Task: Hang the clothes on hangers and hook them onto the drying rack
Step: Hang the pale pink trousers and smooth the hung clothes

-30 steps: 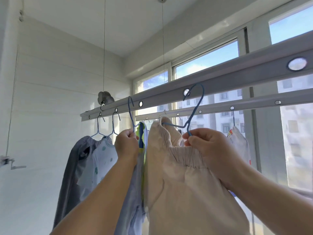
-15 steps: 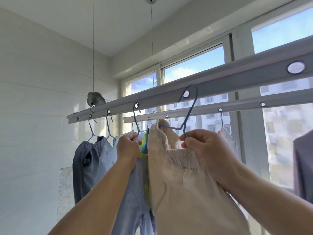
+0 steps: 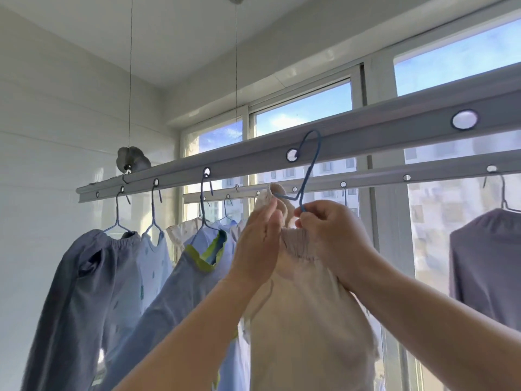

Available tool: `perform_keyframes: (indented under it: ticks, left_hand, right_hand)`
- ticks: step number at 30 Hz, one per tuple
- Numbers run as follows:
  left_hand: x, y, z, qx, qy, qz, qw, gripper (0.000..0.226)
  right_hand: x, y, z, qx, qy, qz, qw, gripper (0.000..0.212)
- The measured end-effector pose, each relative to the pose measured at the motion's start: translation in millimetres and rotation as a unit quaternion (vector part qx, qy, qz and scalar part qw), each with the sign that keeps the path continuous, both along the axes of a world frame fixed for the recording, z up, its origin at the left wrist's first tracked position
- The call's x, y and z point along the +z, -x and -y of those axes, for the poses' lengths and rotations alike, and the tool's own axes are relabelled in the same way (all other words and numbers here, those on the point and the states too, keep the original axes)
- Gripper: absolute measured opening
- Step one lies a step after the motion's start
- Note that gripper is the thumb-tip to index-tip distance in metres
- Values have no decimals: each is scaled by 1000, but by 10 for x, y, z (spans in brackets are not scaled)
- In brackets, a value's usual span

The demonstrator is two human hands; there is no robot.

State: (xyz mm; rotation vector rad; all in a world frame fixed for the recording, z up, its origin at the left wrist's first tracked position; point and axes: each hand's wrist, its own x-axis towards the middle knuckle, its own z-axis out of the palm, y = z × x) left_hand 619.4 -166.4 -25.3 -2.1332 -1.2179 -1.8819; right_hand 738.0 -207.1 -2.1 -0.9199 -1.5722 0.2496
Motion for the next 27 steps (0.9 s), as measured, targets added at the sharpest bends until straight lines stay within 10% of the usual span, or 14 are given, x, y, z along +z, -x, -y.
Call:
perform_keyframes:
  ticks: [12,20,27]
  left_hand:
    - [-216,-121,-88,-89,108,71,988,70]
    - [-360,-537,183,-56,-76,109,989,67]
    - [-270,-836,254,48,-218,-83,971,65]
  right_hand:
    - [-110,15,-159,-81,18,119,989,17]
    - [-89,-88,-181,107,102,35,988,18]
    - [-180,-596,39,164,127,-57,977,45]
